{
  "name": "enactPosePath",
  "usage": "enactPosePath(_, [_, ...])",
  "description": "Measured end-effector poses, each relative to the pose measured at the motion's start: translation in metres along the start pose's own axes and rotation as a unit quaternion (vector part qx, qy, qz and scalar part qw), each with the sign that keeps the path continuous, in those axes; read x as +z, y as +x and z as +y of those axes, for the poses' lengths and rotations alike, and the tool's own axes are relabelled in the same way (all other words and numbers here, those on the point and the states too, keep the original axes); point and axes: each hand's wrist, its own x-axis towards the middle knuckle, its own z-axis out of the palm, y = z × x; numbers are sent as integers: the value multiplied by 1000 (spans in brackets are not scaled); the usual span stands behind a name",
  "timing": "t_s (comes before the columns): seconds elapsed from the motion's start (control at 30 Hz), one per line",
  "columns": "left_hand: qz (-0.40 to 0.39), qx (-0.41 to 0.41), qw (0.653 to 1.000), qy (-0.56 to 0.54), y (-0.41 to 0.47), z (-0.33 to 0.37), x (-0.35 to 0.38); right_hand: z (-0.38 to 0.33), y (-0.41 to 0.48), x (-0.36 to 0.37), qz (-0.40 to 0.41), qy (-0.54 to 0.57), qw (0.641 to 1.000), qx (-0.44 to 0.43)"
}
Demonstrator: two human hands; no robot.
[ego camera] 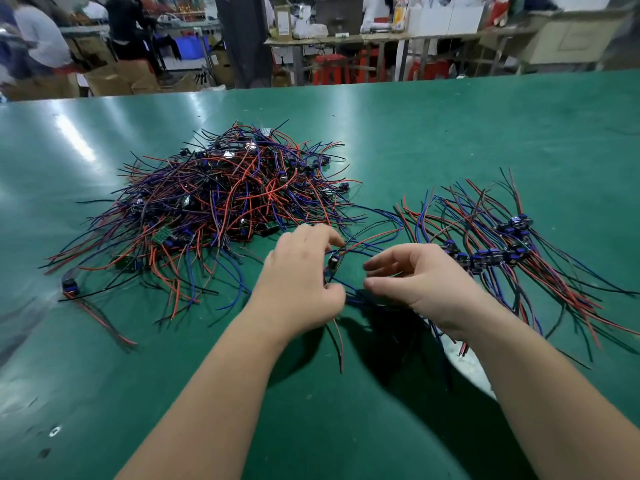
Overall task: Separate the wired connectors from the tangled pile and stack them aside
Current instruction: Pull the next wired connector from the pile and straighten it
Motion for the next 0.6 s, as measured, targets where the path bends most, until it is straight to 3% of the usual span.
enactPosePath(0.07, [-63, -17, 997, 42, 2, -11, -2, 1, -1, 1, -9, -89, 996, -9])
enactPosePath(0.13, [-88, -23, 996, 6, 4, -18, -1, 1, -2, 2, -33, -148, 988, -15])
enactPosePath(0.27, [-20, -59, 996, 57, 10, -30, 2, 2, -2, 3, -9, -193, 981, -15])
enactPosePath(0.37, [32, -140, 985, 98, 12, -38, -2, 4, 0, -2, 31, -203, 978, 28])
enactPosePath(0.6, [43, -212, 970, 109, 16, -44, -7, 9, 6, -14, 65, -224, 968, 88])
